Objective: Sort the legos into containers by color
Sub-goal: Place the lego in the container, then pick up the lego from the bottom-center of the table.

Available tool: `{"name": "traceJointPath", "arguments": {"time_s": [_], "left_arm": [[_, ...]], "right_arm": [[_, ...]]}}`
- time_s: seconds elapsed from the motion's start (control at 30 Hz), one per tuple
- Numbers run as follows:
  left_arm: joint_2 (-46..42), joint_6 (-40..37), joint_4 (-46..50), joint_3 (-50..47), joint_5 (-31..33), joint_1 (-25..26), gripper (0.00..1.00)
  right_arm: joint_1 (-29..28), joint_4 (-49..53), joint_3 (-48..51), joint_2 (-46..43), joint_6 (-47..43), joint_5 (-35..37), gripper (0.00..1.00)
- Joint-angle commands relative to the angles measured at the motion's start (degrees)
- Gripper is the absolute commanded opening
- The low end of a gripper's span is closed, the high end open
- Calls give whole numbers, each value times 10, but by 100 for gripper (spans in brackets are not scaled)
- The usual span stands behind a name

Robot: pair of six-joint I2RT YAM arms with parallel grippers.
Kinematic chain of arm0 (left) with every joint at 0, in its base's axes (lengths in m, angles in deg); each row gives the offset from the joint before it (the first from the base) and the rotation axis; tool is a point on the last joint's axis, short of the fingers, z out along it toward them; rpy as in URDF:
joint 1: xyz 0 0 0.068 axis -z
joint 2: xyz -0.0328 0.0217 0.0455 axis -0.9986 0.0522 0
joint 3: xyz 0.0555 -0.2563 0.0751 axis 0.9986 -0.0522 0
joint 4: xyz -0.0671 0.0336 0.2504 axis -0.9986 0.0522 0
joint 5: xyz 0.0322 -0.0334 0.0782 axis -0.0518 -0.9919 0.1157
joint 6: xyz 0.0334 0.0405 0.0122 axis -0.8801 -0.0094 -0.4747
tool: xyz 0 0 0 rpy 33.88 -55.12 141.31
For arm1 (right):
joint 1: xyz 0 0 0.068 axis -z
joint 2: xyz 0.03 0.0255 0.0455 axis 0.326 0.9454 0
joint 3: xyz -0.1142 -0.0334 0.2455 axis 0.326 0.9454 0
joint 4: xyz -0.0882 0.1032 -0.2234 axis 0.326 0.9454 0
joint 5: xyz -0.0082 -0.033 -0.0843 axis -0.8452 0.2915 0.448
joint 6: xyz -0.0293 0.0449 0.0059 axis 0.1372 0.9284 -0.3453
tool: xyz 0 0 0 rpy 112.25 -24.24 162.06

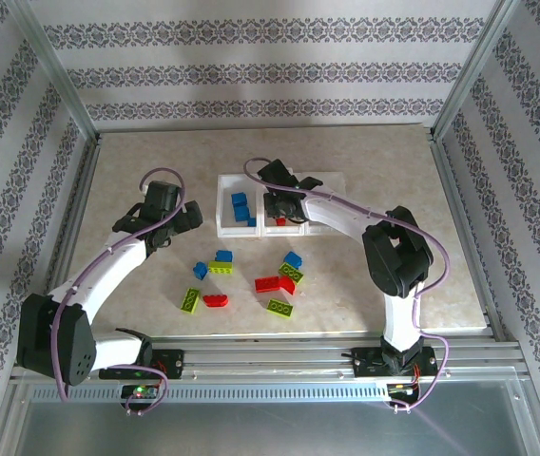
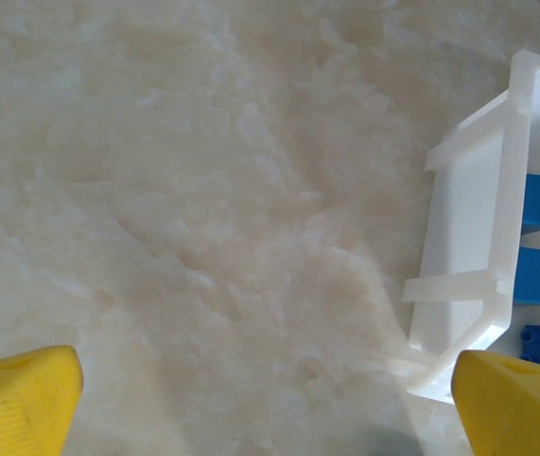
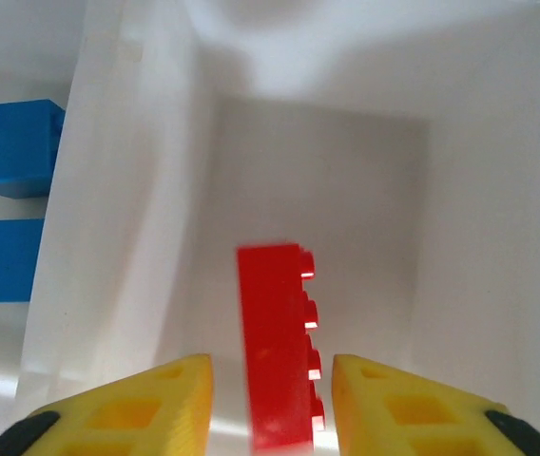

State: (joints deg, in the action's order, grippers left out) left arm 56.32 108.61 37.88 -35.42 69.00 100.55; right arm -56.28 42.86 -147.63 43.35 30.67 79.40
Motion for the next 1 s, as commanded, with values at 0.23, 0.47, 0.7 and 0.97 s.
{"name": "traceJointPath", "arguments": {"time_s": [0.23, 0.47, 0.7, 0.97], "left_arm": [[-5, 17, -20, 1, 0, -14, 100], [3, 19, -26, 1, -13, -20, 100], [0, 17, -32, 2, -18, -23, 100], [0, 23, -31, -4, -24, -27, 100]], "right_arm": [[-18, 17, 79, -93, 36, 2, 44], [-62, 52, 159, -178, 80, 25, 45], [-114, 102, 215, -234, 120, 18, 44], [-165, 123, 244, -233, 150, -13, 42]]}}
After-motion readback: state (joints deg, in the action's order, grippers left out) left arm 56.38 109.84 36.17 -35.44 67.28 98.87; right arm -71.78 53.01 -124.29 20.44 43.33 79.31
